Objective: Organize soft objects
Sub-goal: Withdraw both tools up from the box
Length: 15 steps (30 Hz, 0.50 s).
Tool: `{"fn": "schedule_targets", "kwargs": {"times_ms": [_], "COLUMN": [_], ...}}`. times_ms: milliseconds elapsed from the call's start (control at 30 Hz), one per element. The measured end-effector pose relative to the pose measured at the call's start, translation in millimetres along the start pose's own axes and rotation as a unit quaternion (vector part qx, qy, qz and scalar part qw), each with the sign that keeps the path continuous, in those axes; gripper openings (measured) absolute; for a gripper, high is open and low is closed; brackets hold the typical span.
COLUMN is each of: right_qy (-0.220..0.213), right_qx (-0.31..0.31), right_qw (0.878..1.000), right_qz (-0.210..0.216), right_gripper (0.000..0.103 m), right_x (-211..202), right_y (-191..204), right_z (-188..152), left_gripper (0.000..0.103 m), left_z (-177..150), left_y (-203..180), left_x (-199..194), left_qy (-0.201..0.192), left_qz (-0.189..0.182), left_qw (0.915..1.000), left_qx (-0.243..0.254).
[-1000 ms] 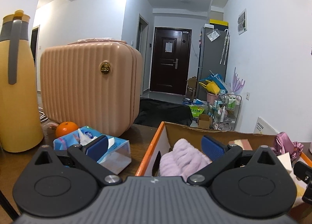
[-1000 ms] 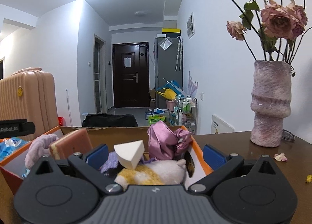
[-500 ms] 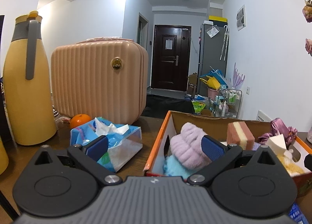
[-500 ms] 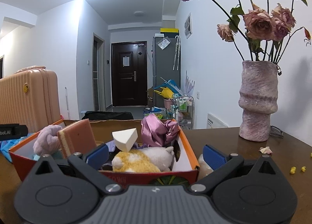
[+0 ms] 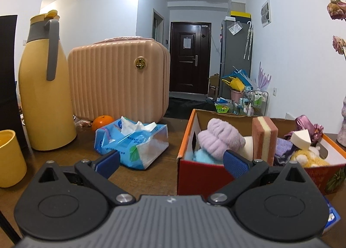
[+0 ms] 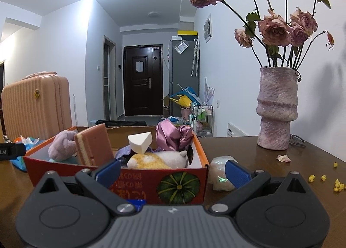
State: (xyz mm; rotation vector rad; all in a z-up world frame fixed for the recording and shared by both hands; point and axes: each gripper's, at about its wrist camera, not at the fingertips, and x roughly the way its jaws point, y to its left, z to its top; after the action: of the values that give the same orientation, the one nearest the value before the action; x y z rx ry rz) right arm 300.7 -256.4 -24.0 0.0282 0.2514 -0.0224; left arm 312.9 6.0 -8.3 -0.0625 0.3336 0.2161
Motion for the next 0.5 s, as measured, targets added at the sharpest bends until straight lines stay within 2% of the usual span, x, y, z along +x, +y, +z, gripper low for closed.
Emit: {"fn": "schedule_targets", "kwargs": {"times_ms": [500], "right_qy": [0.010], "right_qx": [-0.018], "right_qw": [1.000], "right_qz": [0.008], "right_gripper": [0.103], "right_x": [-36.1], "right_y": [1.6], "right_z": [-9.7], "left_gripper": [0.103], "left_z": [-15.7], "left_y": [7.1], "left_x": [-30.9], "left_qy": [0.015], "left_qz": [-0.010], "left_qw": [0.9997], "left_qx": [0.014]}}
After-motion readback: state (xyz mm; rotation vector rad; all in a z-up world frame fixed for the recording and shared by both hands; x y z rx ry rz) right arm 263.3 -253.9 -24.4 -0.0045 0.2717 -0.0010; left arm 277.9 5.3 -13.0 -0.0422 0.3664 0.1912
